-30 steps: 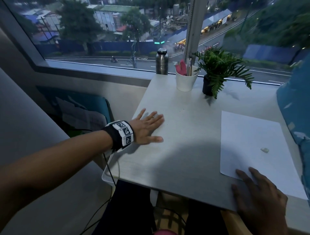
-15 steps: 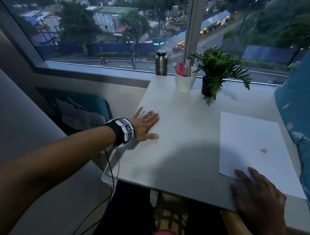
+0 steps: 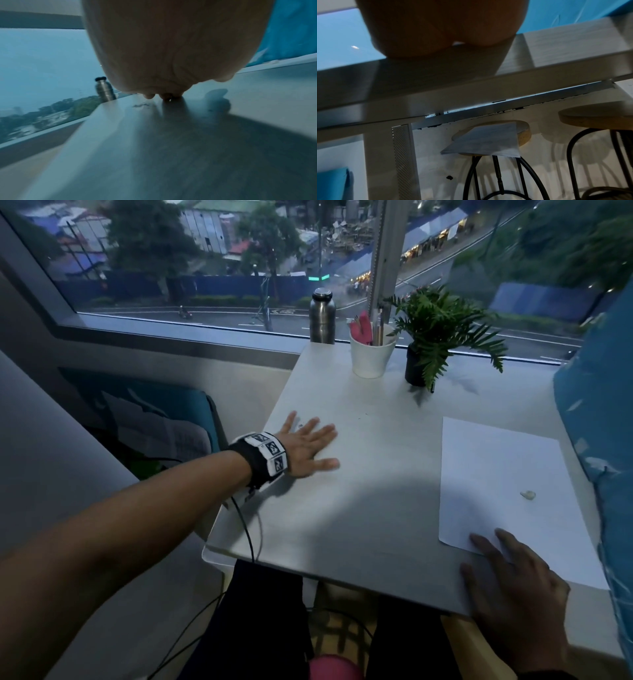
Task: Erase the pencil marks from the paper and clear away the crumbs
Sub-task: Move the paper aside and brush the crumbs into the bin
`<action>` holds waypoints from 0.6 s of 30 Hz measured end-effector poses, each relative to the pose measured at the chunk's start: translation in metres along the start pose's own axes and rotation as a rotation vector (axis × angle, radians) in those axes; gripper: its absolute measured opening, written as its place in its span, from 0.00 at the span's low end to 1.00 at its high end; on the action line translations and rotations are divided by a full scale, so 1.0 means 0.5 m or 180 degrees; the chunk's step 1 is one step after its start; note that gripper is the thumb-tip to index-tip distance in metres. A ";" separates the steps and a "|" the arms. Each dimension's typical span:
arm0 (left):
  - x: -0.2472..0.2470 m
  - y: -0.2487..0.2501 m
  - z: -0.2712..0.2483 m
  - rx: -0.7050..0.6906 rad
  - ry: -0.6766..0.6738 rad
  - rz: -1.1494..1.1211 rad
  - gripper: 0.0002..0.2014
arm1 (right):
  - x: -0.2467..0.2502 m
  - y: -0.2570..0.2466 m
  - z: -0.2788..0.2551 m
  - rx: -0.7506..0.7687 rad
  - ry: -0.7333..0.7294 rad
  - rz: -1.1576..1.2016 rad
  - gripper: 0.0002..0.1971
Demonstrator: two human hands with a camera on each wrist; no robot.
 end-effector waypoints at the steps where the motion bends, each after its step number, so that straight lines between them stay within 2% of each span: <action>1: 0.001 -0.019 -0.010 0.0106 -0.0018 0.0031 0.46 | 0.001 0.000 0.001 0.0002 0.0008 0.0013 0.30; 3: 0.002 -0.024 -0.031 0.0065 0.0051 0.0172 0.47 | 0.003 -0.002 0.002 0.0023 0.0025 0.0037 0.30; 6: -0.014 0.060 -0.078 -0.0745 0.0233 0.0541 0.43 | 0.002 -0.004 0.002 0.0018 0.0037 0.0011 0.30; 8: -0.040 0.125 -0.125 -0.1336 0.0177 0.0707 0.42 | 0.001 -0.006 0.001 0.0041 0.0042 -0.0013 0.30; 10: -0.061 0.145 -0.153 -0.1606 0.0085 0.0672 0.41 | 0.003 -0.006 0.002 0.0051 0.0060 -0.0008 0.30; 12: -0.070 0.112 -0.148 -0.1443 -0.0025 0.0563 0.40 | 0.002 -0.006 0.002 0.0047 0.0060 -0.0018 0.30; 14: -0.058 0.044 -0.119 -0.0957 -0.0049 0.0554 0.40 | 0.001 -0.005 0.001 0.0038 0.0065 -0.0022 0.30; 16: -0.029 -0.013 -0.092 -0.0448 0.0004 0.0593 0.42 | 0.001 -0.004 0.000 0.0042 0.0091 -0.0026 0.30; 18: 0.003 -0.022 -0.071 -0.0282 0.0151 0.0603 0.44 | 0.003 -0.005 0.001 0.0062 0.0115 -0.0016 0.30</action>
Point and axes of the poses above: each hand's wrist, its own z-axis towards the middle knuckle, its own x-axis out of the back of the hand, y = z × x, the point moved 8 cm from there along z, towards the middle knuckle, and after that the axes turned 10 degrees about -x, right-handed, at the moved point
